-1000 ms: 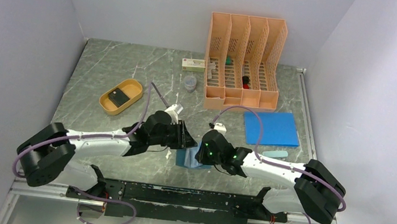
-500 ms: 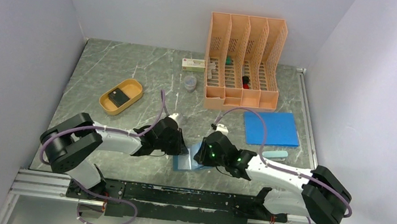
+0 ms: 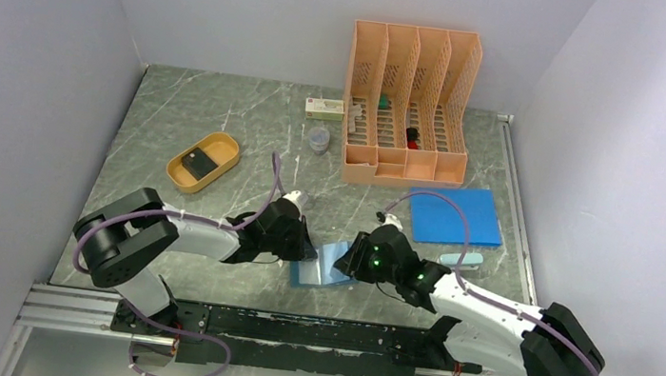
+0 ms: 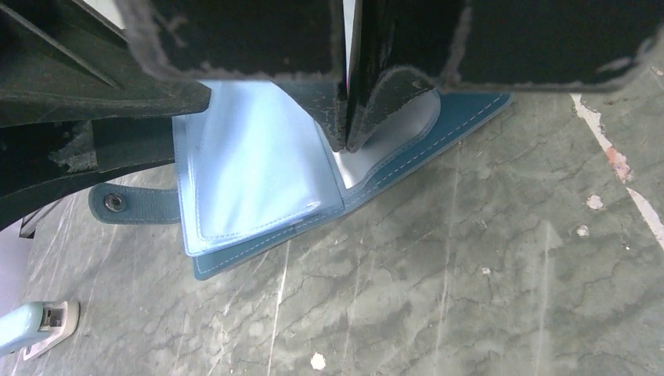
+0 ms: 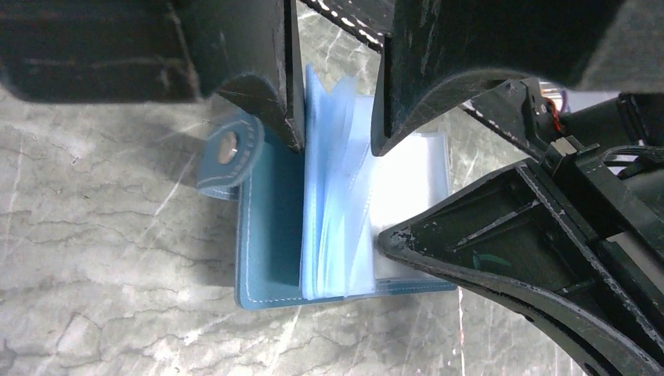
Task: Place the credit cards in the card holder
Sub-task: Open the card holder at the center of the board.
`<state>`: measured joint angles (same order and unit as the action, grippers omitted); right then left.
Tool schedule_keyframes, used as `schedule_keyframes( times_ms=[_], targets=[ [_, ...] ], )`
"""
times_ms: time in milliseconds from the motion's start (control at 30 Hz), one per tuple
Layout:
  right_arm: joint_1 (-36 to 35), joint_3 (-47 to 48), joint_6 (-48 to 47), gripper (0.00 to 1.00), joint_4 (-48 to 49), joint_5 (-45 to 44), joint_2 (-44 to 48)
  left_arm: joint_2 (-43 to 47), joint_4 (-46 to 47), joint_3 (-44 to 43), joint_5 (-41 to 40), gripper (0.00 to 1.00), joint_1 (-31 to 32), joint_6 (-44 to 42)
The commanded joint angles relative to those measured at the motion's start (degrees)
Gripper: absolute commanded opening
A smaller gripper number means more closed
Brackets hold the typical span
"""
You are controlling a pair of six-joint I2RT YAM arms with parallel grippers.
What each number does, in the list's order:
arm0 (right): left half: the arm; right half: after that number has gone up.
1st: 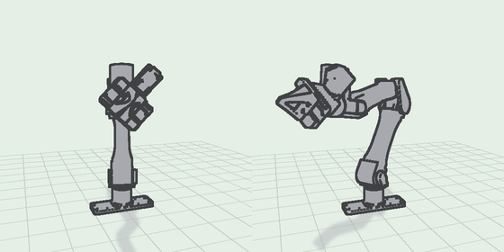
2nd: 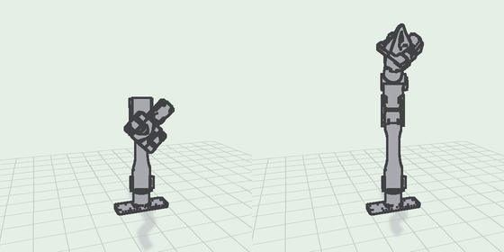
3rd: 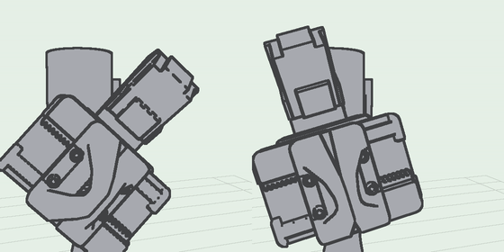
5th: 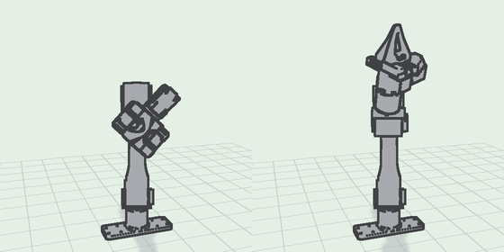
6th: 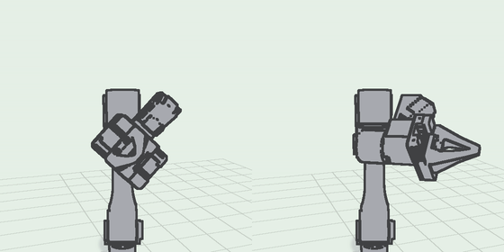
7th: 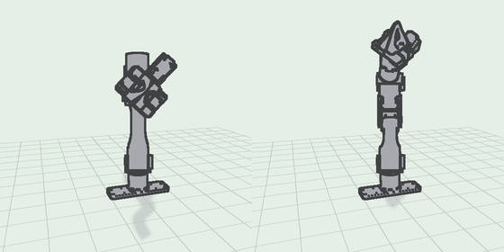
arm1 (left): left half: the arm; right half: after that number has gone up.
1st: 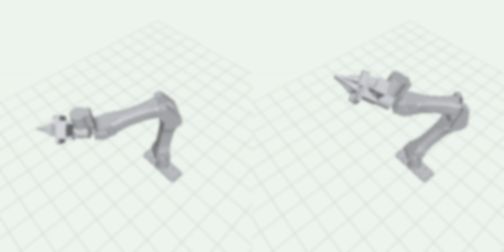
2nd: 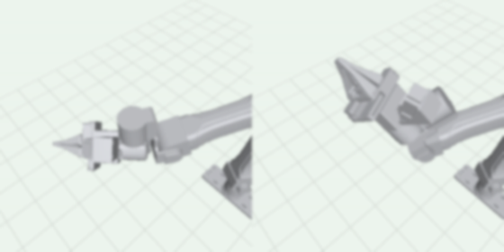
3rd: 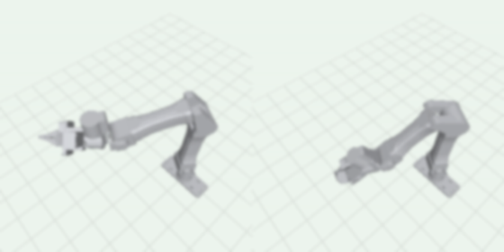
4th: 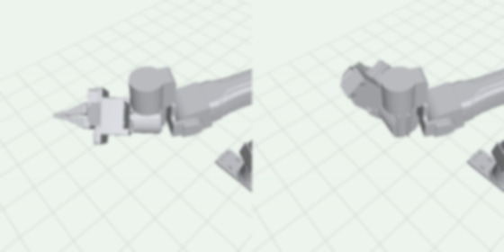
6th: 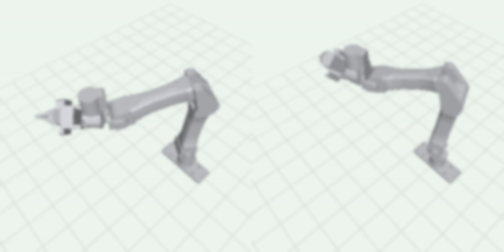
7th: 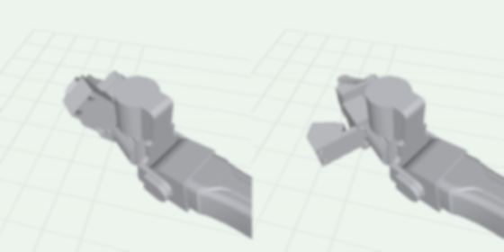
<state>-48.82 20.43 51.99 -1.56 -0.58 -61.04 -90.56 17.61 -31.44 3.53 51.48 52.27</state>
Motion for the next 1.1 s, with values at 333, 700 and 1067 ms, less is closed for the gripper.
schedule_keyframes(
  times_ms=[333,700,1067],
  targets=[
    [3.07,0.11,-0.79,0.37,-8.53,-4.25,5.75,-3.73,-5.25,2.0,-3.44,0.07,0.13,-3.47],
    [3.03,7.36,-10.17,0.35,-15.05,-4.5,12.9,-4.36,-5.02,2.09,-3.44,0.05,0.16,-3.49],
    [3.09,5.16,-6.08,0.34,-4.52,5.33,1.68,-4.53,-5.27,1.82,-3.43,0.05,0.17,-3.58]
  ],
)
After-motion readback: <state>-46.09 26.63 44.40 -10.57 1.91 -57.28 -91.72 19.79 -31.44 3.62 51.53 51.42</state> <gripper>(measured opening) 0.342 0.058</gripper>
